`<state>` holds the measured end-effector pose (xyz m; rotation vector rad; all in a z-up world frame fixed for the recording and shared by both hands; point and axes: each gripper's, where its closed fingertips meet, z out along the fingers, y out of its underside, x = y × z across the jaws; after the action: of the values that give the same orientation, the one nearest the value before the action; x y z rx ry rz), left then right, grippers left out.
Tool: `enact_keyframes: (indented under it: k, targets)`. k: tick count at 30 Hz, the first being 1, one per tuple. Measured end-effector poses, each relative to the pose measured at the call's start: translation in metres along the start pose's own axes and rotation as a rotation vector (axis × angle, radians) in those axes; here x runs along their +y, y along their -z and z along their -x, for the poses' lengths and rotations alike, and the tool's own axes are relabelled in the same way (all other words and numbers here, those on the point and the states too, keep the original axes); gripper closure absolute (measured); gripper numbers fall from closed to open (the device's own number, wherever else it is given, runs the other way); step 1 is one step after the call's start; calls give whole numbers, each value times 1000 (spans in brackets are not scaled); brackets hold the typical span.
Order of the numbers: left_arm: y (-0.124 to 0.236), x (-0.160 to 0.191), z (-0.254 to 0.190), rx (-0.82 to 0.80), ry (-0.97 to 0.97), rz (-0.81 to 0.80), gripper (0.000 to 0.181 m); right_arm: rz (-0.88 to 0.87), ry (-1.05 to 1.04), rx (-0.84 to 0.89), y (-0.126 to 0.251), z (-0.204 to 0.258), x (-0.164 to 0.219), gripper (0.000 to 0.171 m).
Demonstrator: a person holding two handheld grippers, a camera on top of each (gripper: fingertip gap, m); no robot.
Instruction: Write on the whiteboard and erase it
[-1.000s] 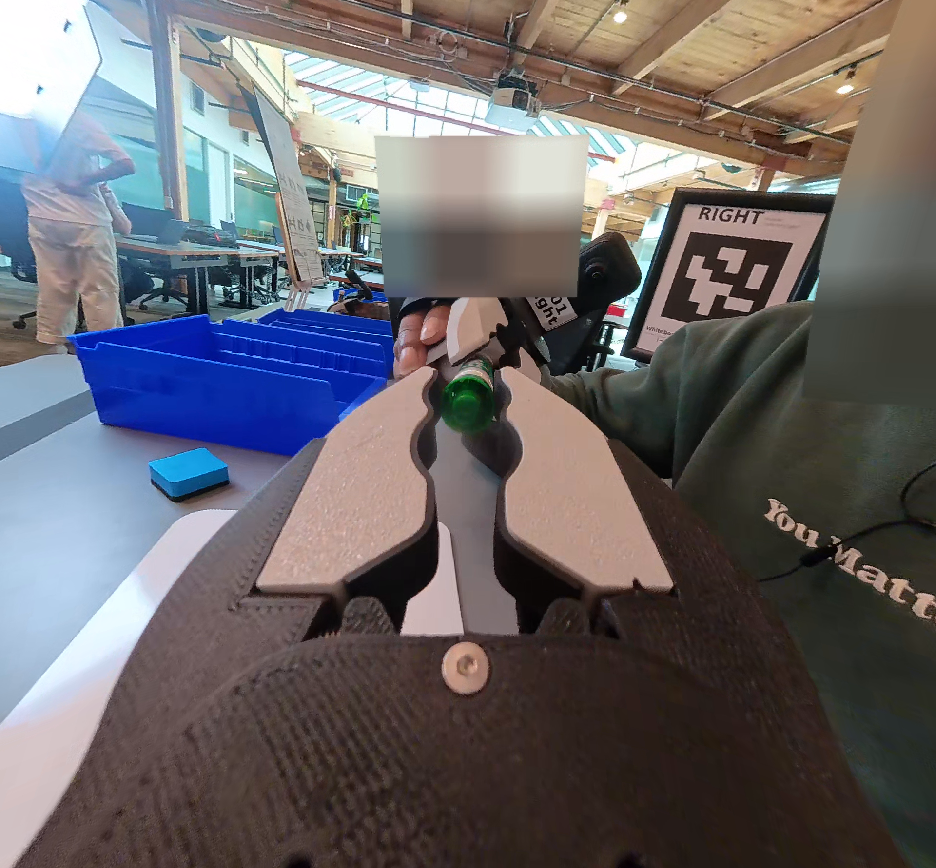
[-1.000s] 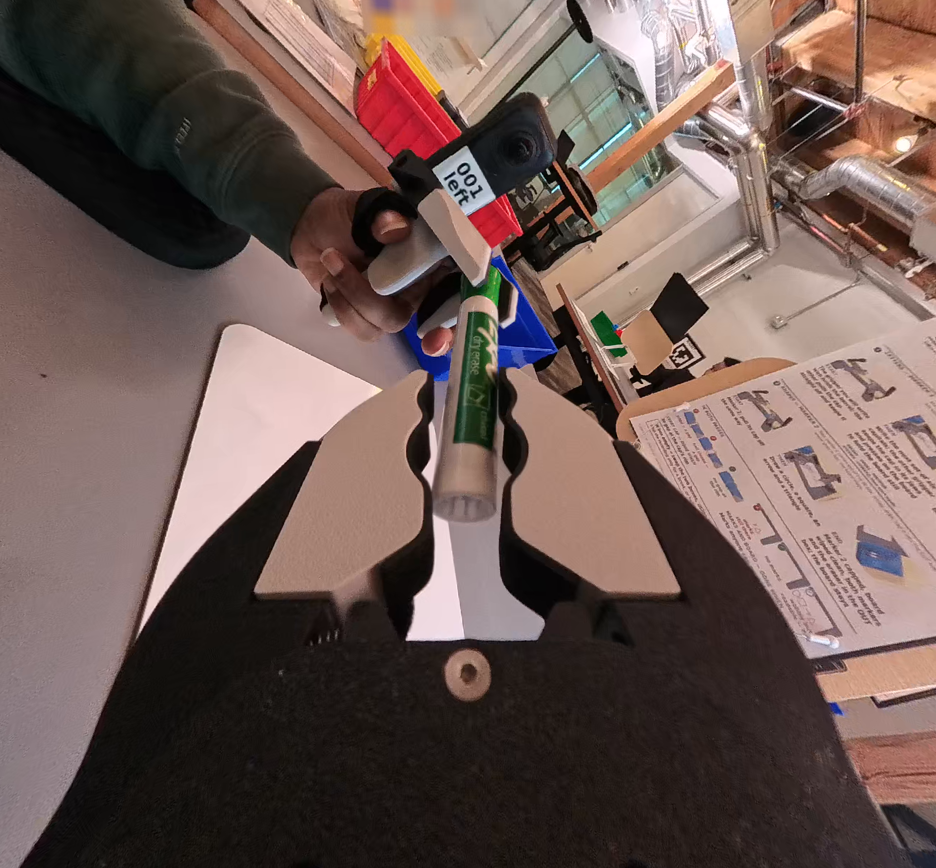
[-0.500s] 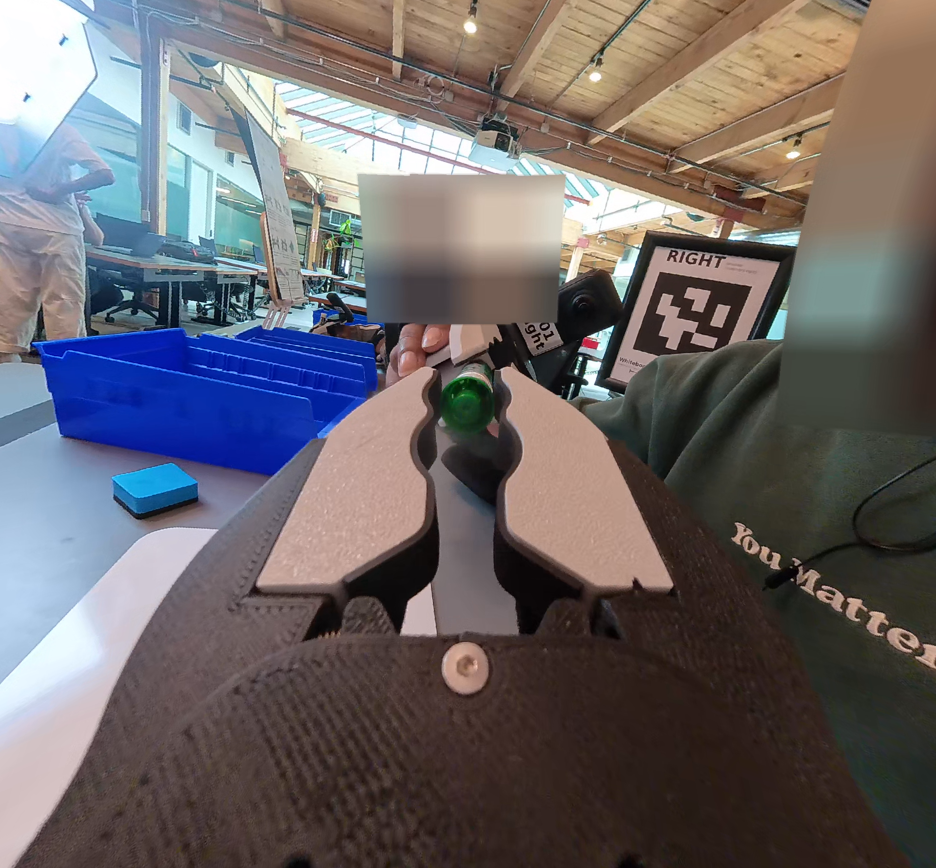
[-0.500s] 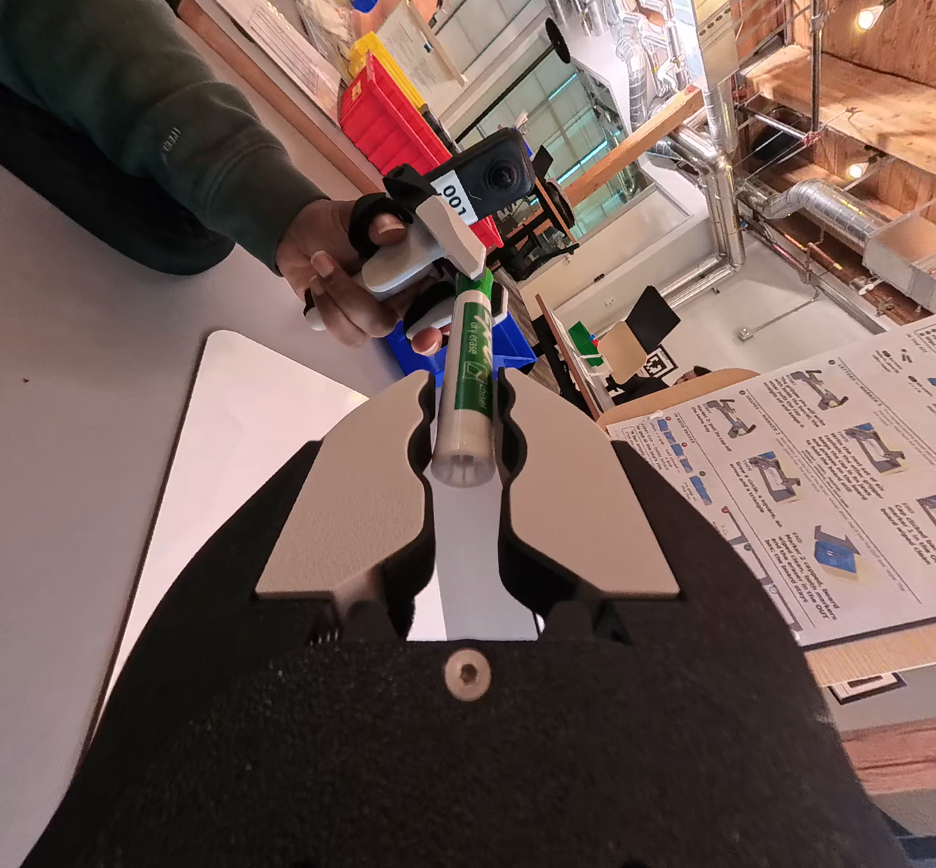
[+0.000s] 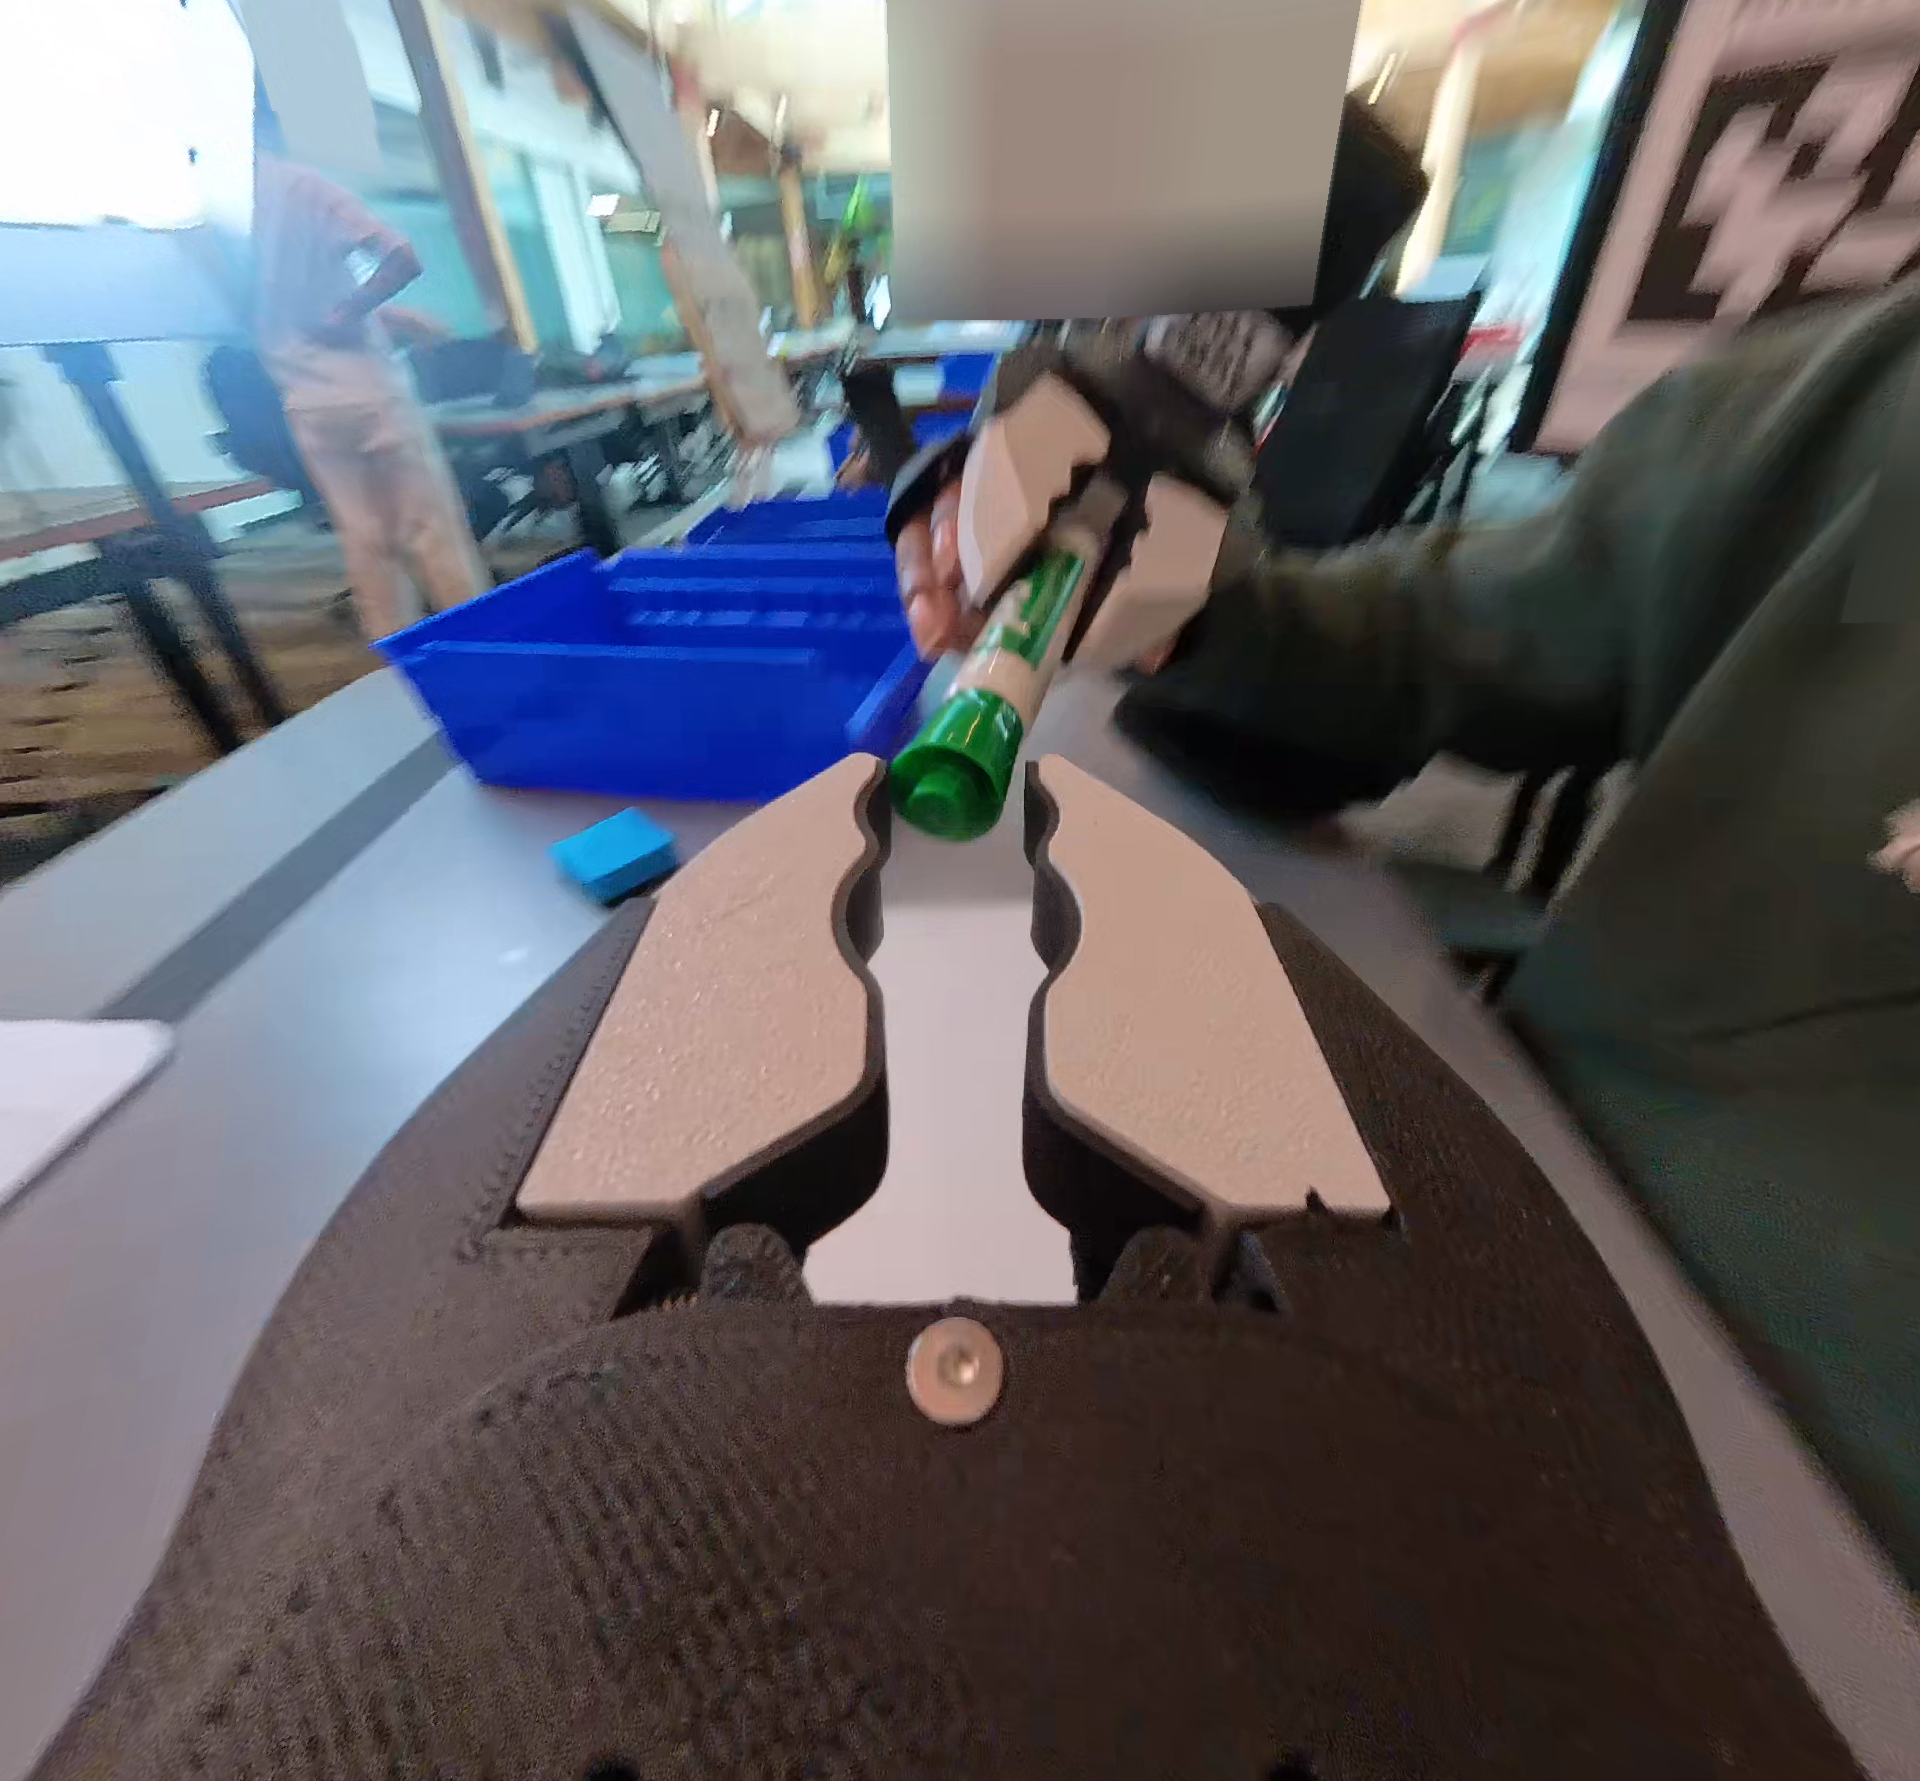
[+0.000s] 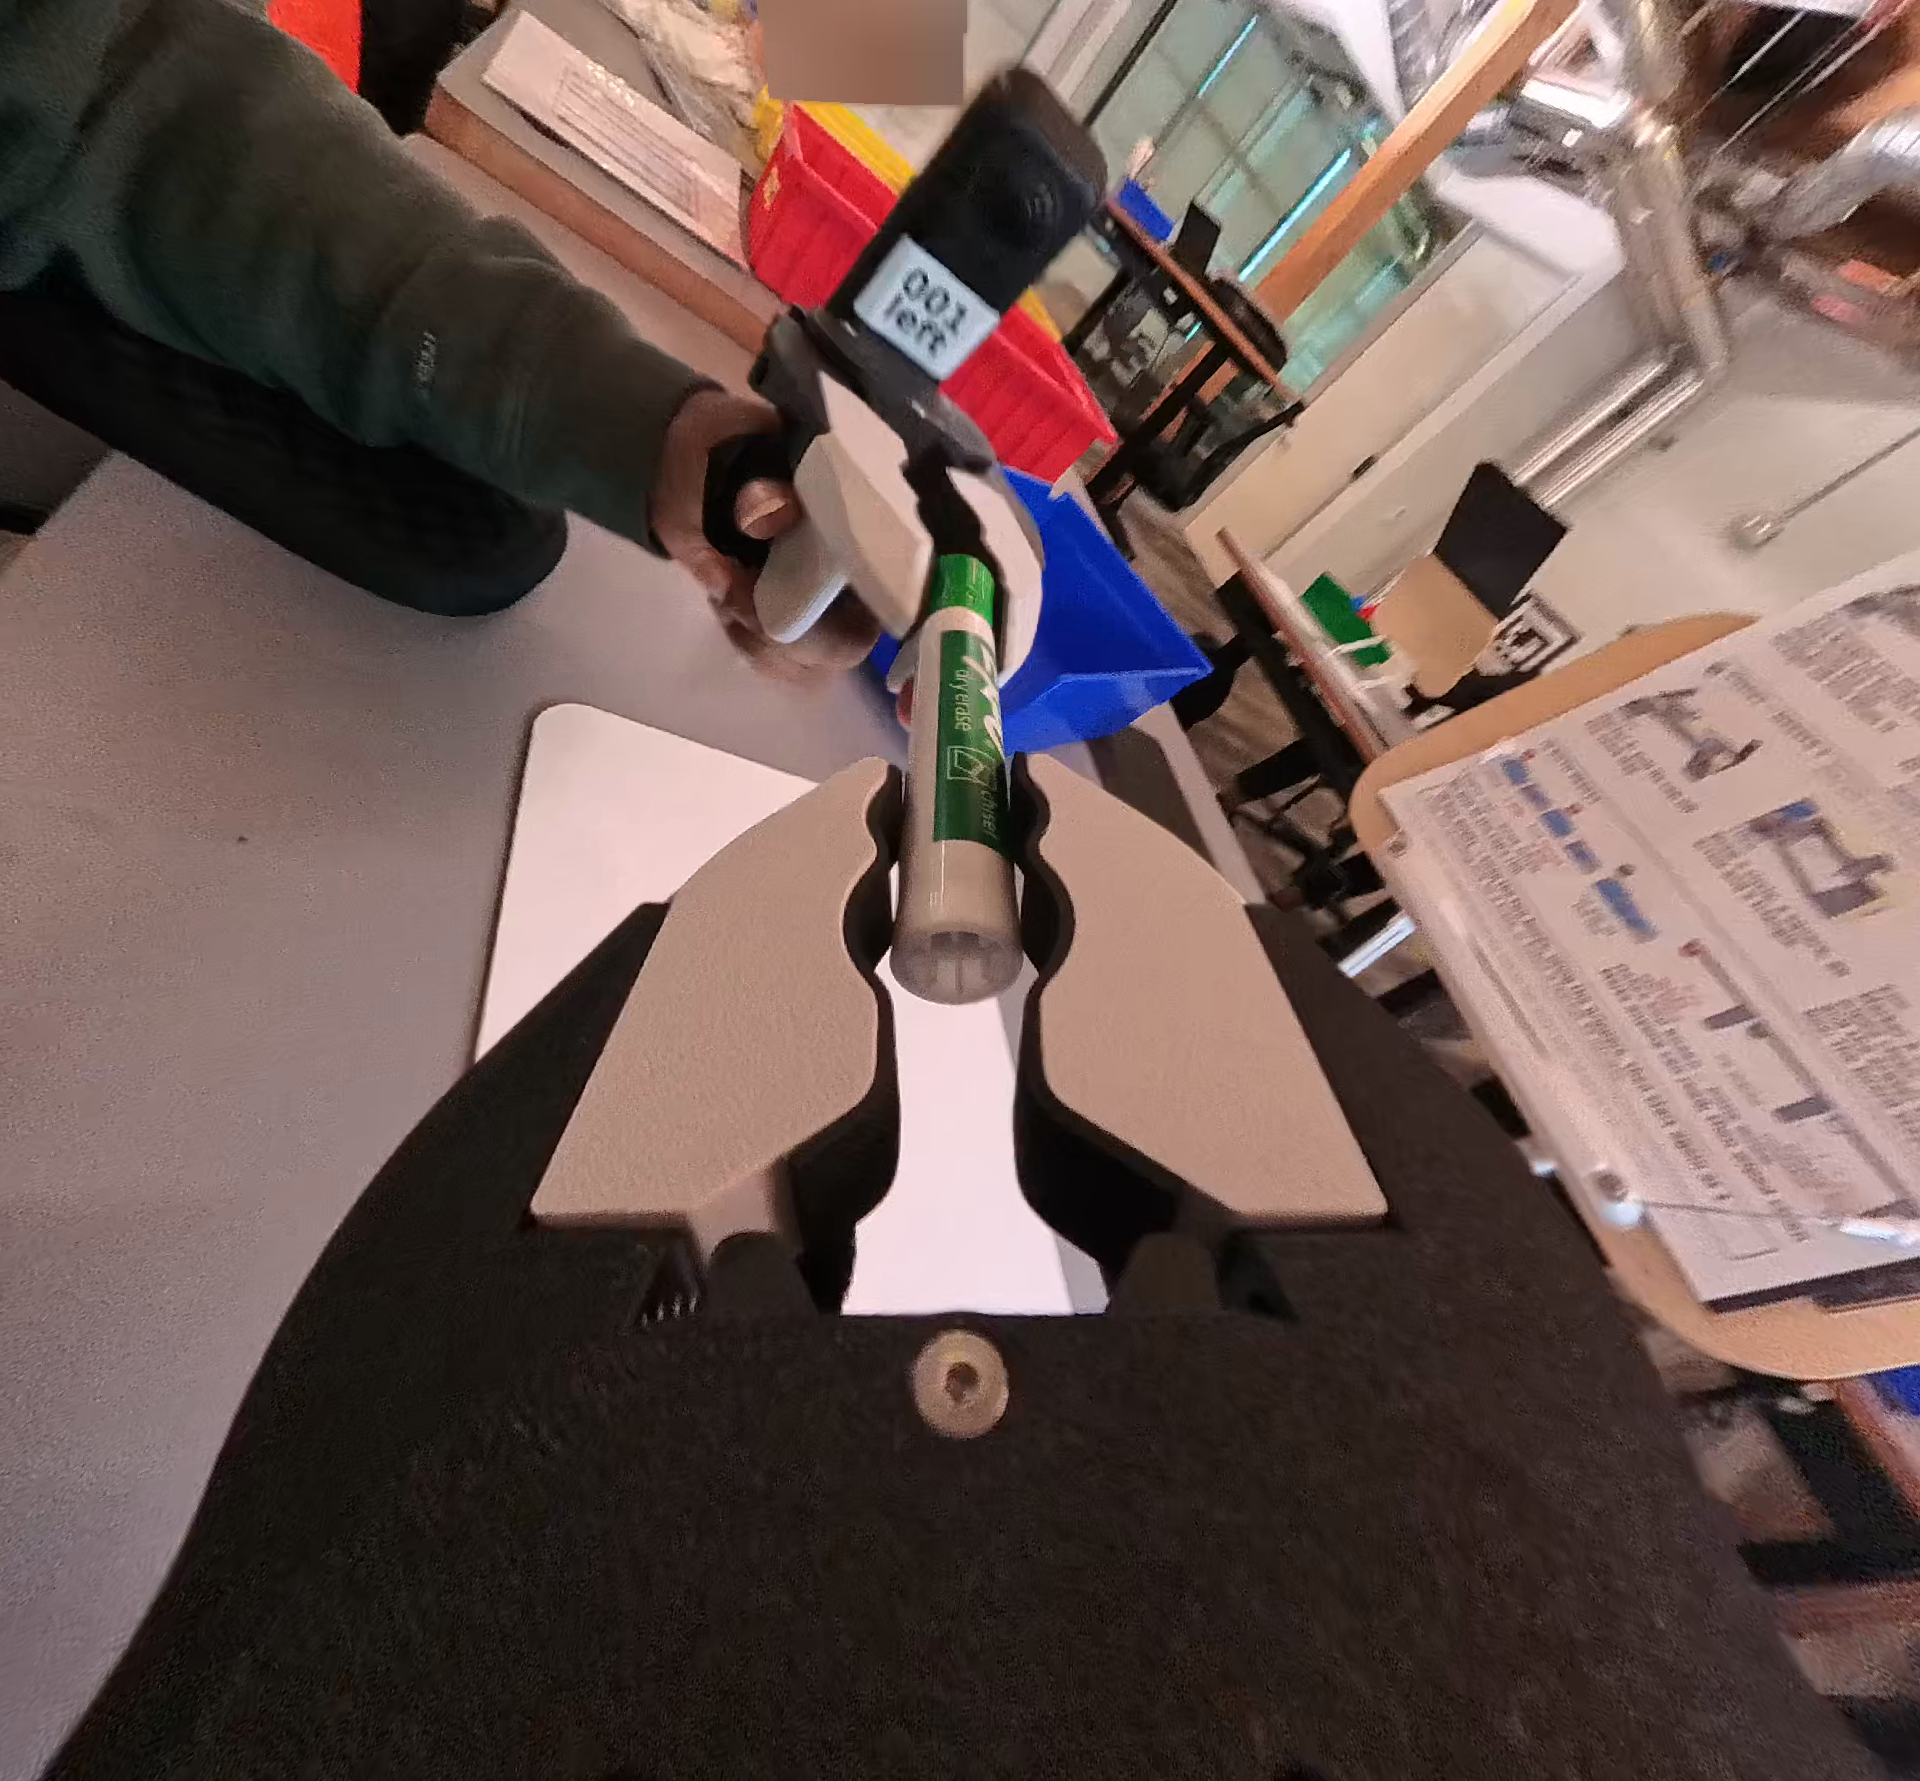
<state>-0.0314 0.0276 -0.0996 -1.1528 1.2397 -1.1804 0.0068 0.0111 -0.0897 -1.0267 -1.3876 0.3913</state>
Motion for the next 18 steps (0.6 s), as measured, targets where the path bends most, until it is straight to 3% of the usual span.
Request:
enact_keyframes:
  k: [3,10,18]
  targets:
    - [-1,15,5,-89,-163,155,156,30,-78,-51,2,-1,8,151]
    - [2,24,9,-166,-343,297,160,35,-194,-125,-1,3,22,151]
    - [2,23,5,-173,-412,309,160,-21,-303,-186,-1,4,23,151]
